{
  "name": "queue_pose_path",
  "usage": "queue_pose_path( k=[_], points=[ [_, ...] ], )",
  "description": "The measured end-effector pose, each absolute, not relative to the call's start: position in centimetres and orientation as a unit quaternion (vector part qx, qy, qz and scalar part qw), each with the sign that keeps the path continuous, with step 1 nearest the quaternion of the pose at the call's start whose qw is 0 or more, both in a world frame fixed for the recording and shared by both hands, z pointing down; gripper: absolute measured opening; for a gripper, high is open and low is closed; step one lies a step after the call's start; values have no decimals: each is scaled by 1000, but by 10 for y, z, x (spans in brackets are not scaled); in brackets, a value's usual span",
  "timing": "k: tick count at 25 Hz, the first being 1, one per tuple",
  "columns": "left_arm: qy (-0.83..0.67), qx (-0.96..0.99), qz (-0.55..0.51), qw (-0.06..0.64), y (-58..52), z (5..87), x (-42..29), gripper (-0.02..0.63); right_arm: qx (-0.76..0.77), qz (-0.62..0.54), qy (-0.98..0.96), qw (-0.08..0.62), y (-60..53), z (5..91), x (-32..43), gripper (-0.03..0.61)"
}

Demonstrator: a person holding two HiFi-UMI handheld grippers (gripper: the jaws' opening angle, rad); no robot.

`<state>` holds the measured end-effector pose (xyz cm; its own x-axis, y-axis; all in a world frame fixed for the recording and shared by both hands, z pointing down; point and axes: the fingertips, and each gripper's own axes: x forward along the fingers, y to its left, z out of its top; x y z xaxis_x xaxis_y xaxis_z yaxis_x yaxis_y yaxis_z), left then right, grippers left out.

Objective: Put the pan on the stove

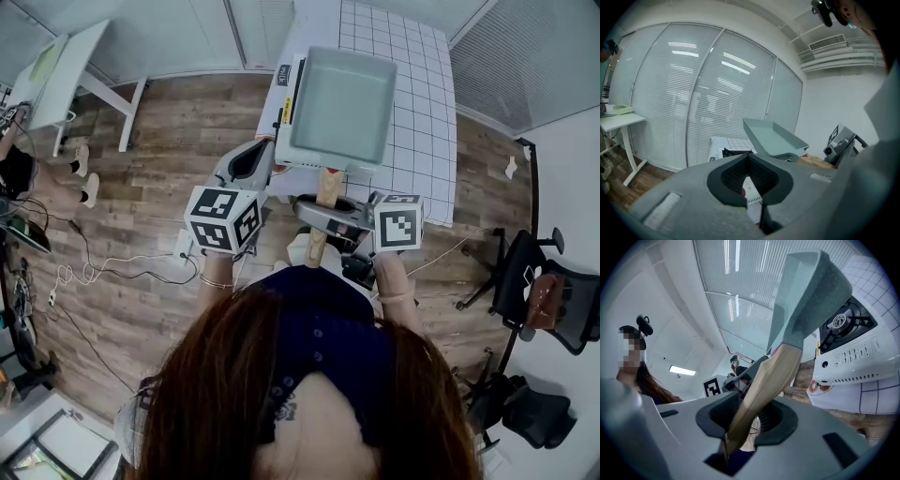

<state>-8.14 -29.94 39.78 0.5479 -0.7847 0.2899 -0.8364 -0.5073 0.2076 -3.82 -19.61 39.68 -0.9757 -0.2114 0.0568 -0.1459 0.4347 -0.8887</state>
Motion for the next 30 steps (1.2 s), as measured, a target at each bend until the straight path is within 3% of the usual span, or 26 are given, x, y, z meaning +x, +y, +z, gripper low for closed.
queue_pose_path(
  k=[30],
  points=[
    [-497, 842, 90, 189, -363, 426, -83, 11, -79, -563, 822, 16, -269, 445, -23, 121]
  ],
)
